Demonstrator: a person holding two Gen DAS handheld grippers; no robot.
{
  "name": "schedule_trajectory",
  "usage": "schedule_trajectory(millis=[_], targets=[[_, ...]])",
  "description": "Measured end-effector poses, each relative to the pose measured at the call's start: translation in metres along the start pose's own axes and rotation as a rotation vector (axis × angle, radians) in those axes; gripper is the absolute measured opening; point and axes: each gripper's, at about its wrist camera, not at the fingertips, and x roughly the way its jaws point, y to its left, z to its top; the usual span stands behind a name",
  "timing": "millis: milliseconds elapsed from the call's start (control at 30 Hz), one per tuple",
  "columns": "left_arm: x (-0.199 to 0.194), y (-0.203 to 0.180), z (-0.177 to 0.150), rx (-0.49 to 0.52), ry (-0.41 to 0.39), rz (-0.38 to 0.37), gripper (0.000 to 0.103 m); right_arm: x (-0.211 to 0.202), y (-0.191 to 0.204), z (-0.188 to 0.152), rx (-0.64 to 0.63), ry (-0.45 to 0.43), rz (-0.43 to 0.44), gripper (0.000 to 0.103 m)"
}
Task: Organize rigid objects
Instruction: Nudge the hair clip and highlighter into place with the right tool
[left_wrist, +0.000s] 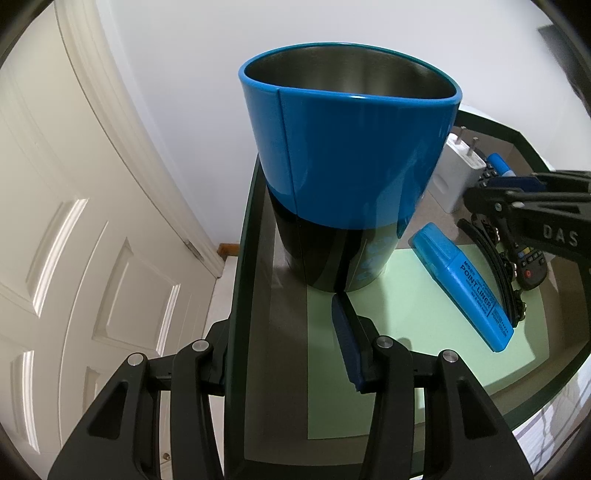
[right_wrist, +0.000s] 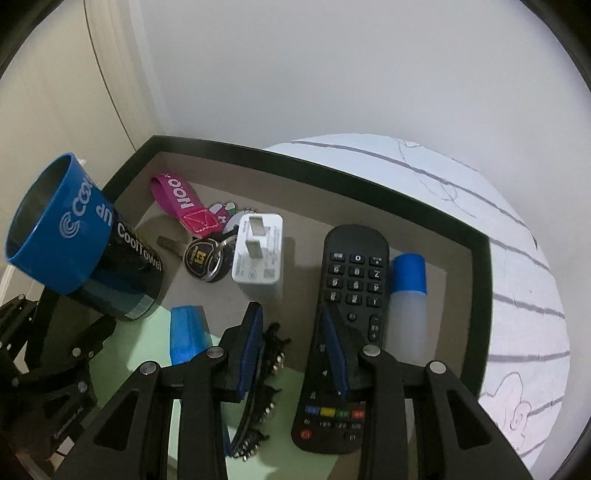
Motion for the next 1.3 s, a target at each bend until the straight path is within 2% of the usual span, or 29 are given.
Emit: schedule_trajectory(millis=[400, 600, 700, 867, 1067, 1300], targets=[[-0.001, 0.000, -0.001, 0.003, 0.000, 0.001, 0.045, 0.023, 0.017, 0.033, 0.012, -0.011, -0.017, 0.035], [-0.002, 0.000, -0.001, 0.004, 0.003, 0.000, 0.045, 0.027, 0.008, 0.044, 0.017, -0.016, -0.010, 0.035], [-0.002, -0.001, -0.001, 0.005, 0.000, 0.001, 0.045, 0.010, -0.003, 0.038, 0.025, -0.038, 0.013, 0.035], [-0.002, -0.002, -0.001, 0.005, 0.000, 0.002, 0.045, -0.013, 0.007, 0.007, -0.122, -0.022, 0.009, 0.035], [-0.002, -0.003, 0.000, 0.002, 0.004, 0.002, 0.045, 0.001, 0.019, -0.016, -0.210, 0.043, 0.010, 0.035], [-0.001, -0.003, 0.002, 0.000, 0.006, 0.005, 0.045, 0.015, 0.047, -0.016, -0.286, 0.049, -0.002, 0.035]])
